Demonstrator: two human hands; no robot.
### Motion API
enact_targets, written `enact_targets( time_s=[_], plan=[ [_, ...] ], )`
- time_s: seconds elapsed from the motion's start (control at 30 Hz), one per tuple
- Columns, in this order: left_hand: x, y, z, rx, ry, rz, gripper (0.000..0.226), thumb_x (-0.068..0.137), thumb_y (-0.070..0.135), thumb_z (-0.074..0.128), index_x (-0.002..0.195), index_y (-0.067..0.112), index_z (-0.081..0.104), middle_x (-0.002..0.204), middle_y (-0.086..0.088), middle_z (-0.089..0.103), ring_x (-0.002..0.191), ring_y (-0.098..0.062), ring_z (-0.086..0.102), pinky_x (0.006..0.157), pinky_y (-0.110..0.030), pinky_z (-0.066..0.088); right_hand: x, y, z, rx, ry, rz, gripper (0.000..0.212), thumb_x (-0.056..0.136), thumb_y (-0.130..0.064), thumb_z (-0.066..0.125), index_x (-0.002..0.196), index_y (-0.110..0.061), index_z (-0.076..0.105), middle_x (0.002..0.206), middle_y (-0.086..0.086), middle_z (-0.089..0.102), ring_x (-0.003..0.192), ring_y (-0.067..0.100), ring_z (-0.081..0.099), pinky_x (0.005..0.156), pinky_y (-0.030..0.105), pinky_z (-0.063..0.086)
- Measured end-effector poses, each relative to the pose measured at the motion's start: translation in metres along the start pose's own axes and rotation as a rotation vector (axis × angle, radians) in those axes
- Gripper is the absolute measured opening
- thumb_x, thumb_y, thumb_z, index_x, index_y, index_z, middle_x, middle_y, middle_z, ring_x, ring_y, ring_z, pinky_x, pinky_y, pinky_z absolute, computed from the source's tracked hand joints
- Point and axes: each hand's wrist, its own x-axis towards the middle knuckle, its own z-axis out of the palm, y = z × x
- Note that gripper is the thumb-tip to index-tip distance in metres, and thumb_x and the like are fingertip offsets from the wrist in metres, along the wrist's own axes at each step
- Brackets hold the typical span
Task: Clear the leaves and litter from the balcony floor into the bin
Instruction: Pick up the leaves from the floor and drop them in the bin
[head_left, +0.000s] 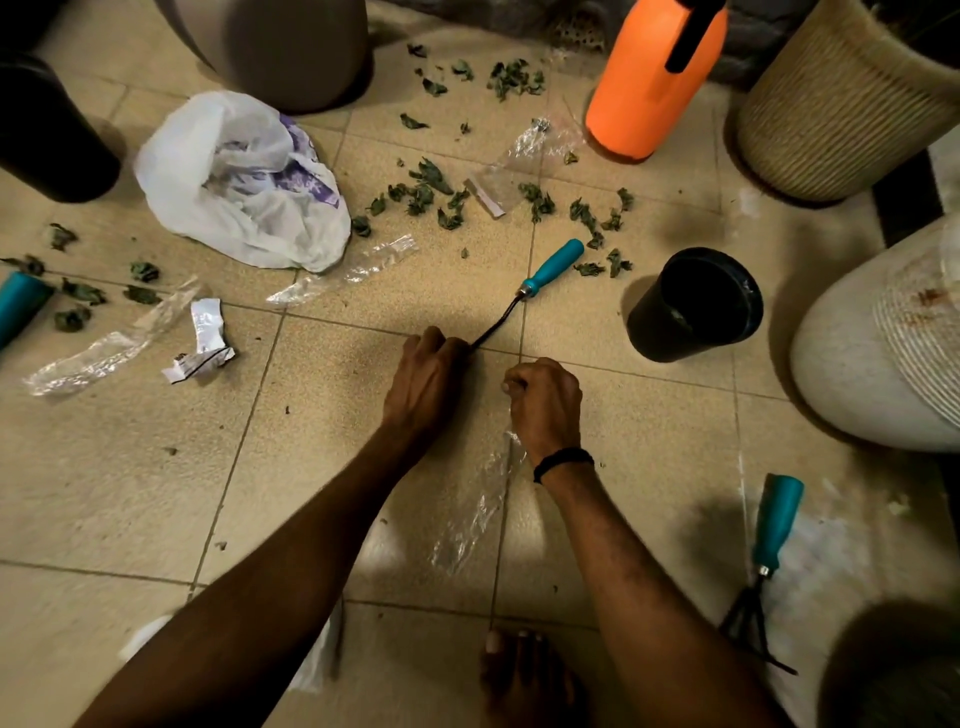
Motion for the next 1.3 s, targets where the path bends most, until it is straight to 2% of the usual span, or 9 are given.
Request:
enact_targets(
  time_s=[0.1,0.33,0.43,0.6,0.73,0.83,0.93,1.07,1.3],
  plan=[
    [0.004,0.0,0.002,-0.017,-0.022,-0.015,0.027,0.105,0.026,0.039,0.122,0.017,0.058,0.118,-0.005,0.049,0.102,-0.022,0.044,0.078,-0.03,0.037,0.003,-0.002,-0.001,-0.029,0.039,0.008,0.017,0.087,-0.003,0.062,0.073,-0.01,0.068,0.078,0.005,0.067,0.08,0.019,0.063,0.073,0.036,0.054],
    [0.004,-0.003,-0.012,-0.308,0.123,-0.143,0.022,0.104,0.024,0.047,0.103,0.009,0.063,0.096,-0.007,0.061,0.087,-0.017,0.05,0.07,-0.031,0.033,0.019,0.006,-0.017,0.402,-0.011,0.401,0.014,0.079,-0.008,0.071,0.09,-0.015,0.073,0.088,-0.001,0.073,0.085,0.013,0.067,0.078,0.022,0.054],
    [-0.001,-0.003,-0.022,-0.538,0.109,-0.273,0.029,0.103,0.026,0.043,0.093,0.009,0.064,0.088,-0.006,0.064,0.077,-0.015,0.055,0.066,-0.03,0.041,0.018,0.02,-0.02,0.548,-0.014,0.508,0.013,0.08,-0.01,0.072,0.083,-0.023,0.074,0.085,-0.003,0.075,0.085,0.014,0.072,0.084,0.034,0.06],
    [0.002,-0.002,-0.03,-0.759,0.246,-0.591,0.044,0.09,0.044,0.034,0.072,0.012,0.057,0.071,-0.01,0.057,0.066,-0.02,0.052,0.065,-0.033,0.042,0.011,0.014,-0.015,0.388,-0.056,0.277,0.019,0.084,-0.006,0.068,0.094,-0.018,0.079,0.096,-0.002,0.077,0.095,0.011,0.07,0.095,0.027,0.053],
    [-0.007,-0.003,-0.028,-0.555,0.201,-0.459,0.055,0.108,0.041,0.038,0.076,0.0,0.058,0.069,-0.009,0.057,0.063,-0.022,0.053,0.063,-0.034,0.04,0.013,0.005,-0.002,0.135,-0.047,-0.01,0.014,0.086,-0.005,0.068,0.093,-0.01,0.079,0.097,0.005,0.075,0.098,0.018,0.067,0.089,0.027,0.052],
    [-0.015,-0.007,-0.019,-0.41,0.085,-0.279,0.021,0.105,0.013,0.043,0.106,0.008,0.063,0.097,-0.005,0.067,0.085,-0.023,0.063,0.075,-0.038,0.051,0.013,0.003,0.002,0.013,-0.051,-0.055,0.01,0.088,-0.004,0.067,0.086,-0.007,0.077,0.092,0.007,0.072,0.092,0.018,0.064,0.08,0.024,0.051],
    [-0.024,-0.002,-0.012,-0.362,0.066,-0.21,0.032,0.095,-0.004,0.043,0.119,0.006,0.062,0.111,-0.011,0.067,0.098,-0.025,0.063,0.079,-0.036,0.049,0.015,0.001,-0.004,-0.025,-0.052,-0.066,0.011,0.085,-0.002,0.064,0.081,-0.003,0.074,0.086,0.009,0.072,0.084,0.019,0.065,0.075,0.031,0.056],
    [-0.029,0.011,-0.013,-0.509,0.088,-0.283,0.03,0.109,0.02,0.038,0.109,0.01,0.067,0.106,-0.003,0.068,0.095,-0.016,0.061,0.078,-0.032,0.047,0.024,-0.004,-0.016,0.104,-0.105,0.157,0.006,0.08,-0.006,0.073,0.077,-0.011,0.073,0.077,-0.001,0.069,0.072,0.007,0.06,0.055,0.01,0.04],
    [-0.007,0.02,-0.028,-0.886,0.054,-0.57,0.042,0.107,0.041,0.039,0.089,0.021,0.07,0.086,0.002,0.063,0.081,-0.012,0.056,0.075,-0.035,0.044,0.027,0.008,-0.053,0.954,-0.088,0.692,0.008,0.082,0.002,0.073,0.084,-0.005,0.07,0.074,0.011,0.069,0.055,0.009,0.065,0.055,0.017,0.054]
  ],
)
